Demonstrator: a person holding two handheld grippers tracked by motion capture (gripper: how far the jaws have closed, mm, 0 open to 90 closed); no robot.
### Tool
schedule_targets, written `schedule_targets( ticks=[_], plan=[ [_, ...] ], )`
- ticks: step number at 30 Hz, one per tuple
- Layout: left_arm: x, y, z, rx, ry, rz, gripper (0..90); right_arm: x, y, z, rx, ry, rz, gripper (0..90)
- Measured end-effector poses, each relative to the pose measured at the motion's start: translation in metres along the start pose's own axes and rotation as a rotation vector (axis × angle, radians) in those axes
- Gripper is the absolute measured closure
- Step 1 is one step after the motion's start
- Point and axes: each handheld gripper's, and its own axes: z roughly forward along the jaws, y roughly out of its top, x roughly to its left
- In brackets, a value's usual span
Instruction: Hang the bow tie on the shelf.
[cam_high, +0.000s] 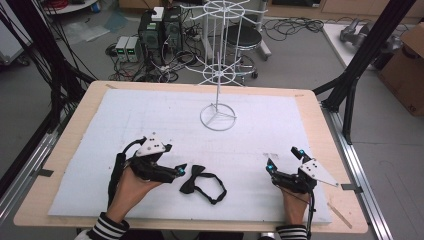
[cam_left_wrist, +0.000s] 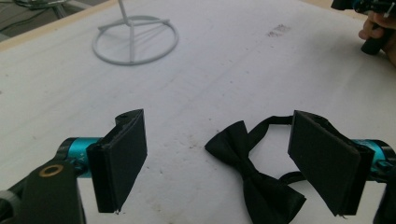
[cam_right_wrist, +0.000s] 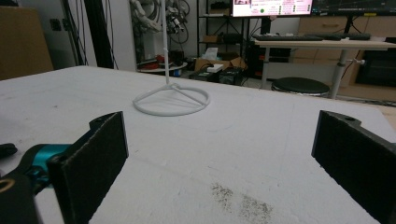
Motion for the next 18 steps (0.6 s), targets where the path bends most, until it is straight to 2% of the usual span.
schedule_targets(
  ticks=[5, 7, 8, 9, 18],
  plan=[
    [-0.006, 0.002, 0.012, 0.029, -0.007, -0.002, 20.7, 0.0, 0.0, 0.0, 0.002, 0.001, 0.006, 2.6],
    [-0.007, 0.002, 0.013, 0.034, -0.012, 0.009, 24.6, 0.0, 0.0, 0.0, 0.001, 0.0, 0.004, 2.6],
    [-0.008, 0.002, 0.016, 0.044, -0.048, 0.003, 28.9, 0.0, 0.0, 0.0, -0.001, 0.001, 0.0, 2.6],
    [-0.009, 0.002, 0.017, 0.05, -0.052, 0.0, 31.8, 0.0, 0.0, 0.0, 0.0, 0.001, -0.001, 2.6],
    [-0.012, -0.005, 0.03, 0.093, -0.072, -0.024, 35.0, 0.0, 0.0, 0.0, -0.001, 0.002, -0.001, 2.6]
  ],
)
